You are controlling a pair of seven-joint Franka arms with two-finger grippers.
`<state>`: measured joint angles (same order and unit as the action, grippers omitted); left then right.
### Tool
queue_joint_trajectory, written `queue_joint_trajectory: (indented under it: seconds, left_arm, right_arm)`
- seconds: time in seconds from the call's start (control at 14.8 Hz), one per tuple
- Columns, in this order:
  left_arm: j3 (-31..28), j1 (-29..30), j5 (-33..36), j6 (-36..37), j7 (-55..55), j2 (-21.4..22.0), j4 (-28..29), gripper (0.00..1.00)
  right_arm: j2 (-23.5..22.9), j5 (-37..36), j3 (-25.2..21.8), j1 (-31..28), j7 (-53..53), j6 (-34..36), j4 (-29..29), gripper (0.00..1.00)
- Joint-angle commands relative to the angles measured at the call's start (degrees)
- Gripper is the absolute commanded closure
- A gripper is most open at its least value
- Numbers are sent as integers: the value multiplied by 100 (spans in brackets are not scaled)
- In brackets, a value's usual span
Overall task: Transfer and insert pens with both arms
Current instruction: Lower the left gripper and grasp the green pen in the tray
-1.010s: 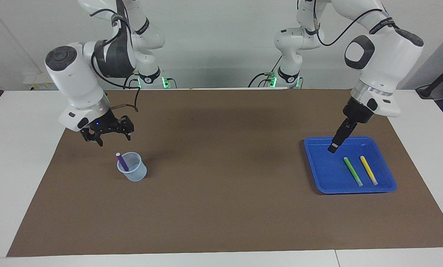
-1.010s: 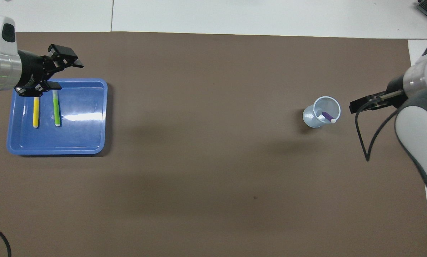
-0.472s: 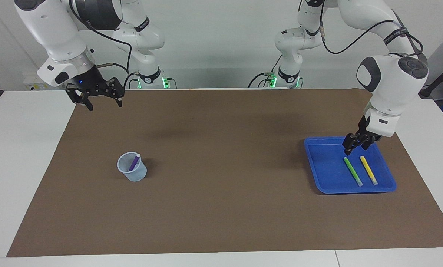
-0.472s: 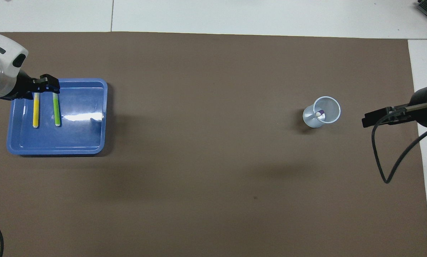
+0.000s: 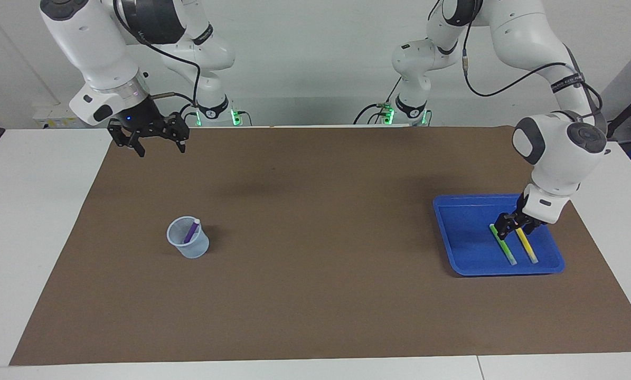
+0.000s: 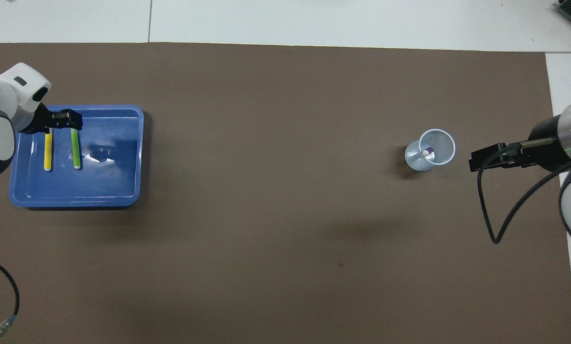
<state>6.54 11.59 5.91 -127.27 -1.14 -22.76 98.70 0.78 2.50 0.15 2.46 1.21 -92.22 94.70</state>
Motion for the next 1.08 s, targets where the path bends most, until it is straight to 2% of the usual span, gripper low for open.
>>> queue_joint_trajectory:
  seconds: [0.0,0.13,0.4,0.74,1.01]
  left_arm:
    - [58,203,121,-429,246,-70,316,22]
    - [58,238,112,-763,246,-88,597,23]
    - [58,291,112,-834,220,-79,730,24]
    - [58,291,112,-958,193,-62,914,35]
    - [58,291,112,-1115,176,-36,1046,35]
  right_arm:
    - [45,57,11,-35,-77,-7,75,0]
    - [45,57,3,-35,-77,2,75,0]
    - [45,57,11,-27,-77,19,75,0]
    - [62,57,3,-35,-51,19,110,0]
    - [80,49,2,-35,-59,19,128,0]
